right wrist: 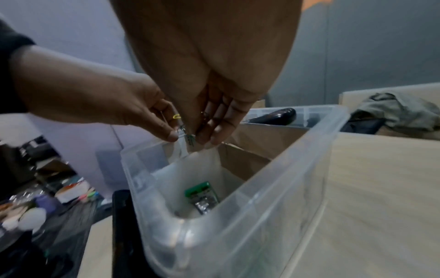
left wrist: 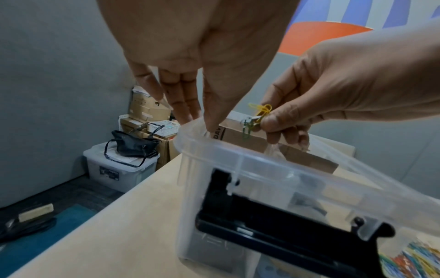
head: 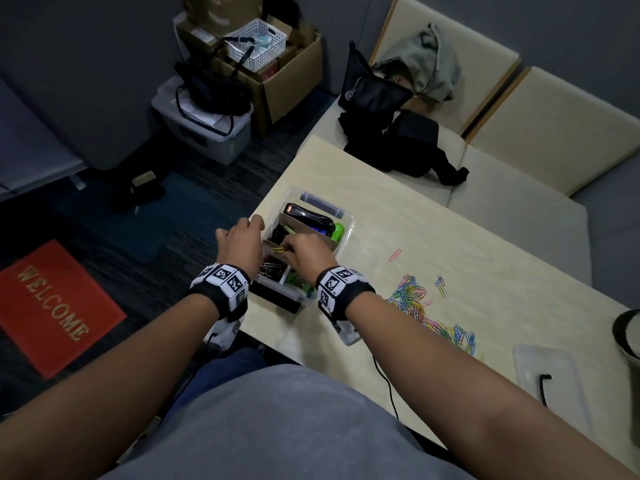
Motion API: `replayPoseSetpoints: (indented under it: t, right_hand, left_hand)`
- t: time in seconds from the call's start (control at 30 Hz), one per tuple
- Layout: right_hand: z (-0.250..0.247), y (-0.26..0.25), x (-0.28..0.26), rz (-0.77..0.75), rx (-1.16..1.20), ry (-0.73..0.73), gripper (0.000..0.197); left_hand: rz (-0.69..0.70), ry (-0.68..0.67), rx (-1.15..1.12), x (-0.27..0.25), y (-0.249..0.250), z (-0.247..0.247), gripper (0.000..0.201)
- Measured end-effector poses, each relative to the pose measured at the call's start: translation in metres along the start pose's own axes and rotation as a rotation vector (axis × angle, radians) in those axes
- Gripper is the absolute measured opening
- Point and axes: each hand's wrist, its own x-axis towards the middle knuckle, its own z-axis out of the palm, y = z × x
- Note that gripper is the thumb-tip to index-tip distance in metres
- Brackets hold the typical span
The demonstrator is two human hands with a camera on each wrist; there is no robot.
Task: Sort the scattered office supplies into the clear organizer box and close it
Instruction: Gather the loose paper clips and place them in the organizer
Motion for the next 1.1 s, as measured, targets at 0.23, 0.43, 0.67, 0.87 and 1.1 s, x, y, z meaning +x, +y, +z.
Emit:
replayPoseSetpoints:
  t: [0.23,0.43,0.67,0.87,1.1]
  right_hand:
    - [0.001,-0.029,0.006,-0.048,-0.365,-0.19,0.026]
    - [0.003,-0.025,0.005,-0.03,-0.345,-0.202,0.02]
    - [-0.004,0.011,-0.013,-0.074,0.105,0.001,0.023]
    - [-0.016,0.059,-0.045,0.051,0.211,0.297,0.02]
    - [-0.019,0.136,-0.098,0.302,0.158,0.359,0.019]
  left_hand:
    - [-0.027,-0.006,-0.02,0.002,0.003,0.001,0.029]
    - [-0.037,0.003,-0.015,0.0,0.002,0.003,0.03]
    - [-0.063,-0.001,0.012,-0.002,0.017,0.0,0.039]
    - [0.061,0.039,-0.052,0.0,0.068,-0.007,0.044]
    - [0.41,-0.038,-0.177,-0.01,0.153,0.003,0.039]
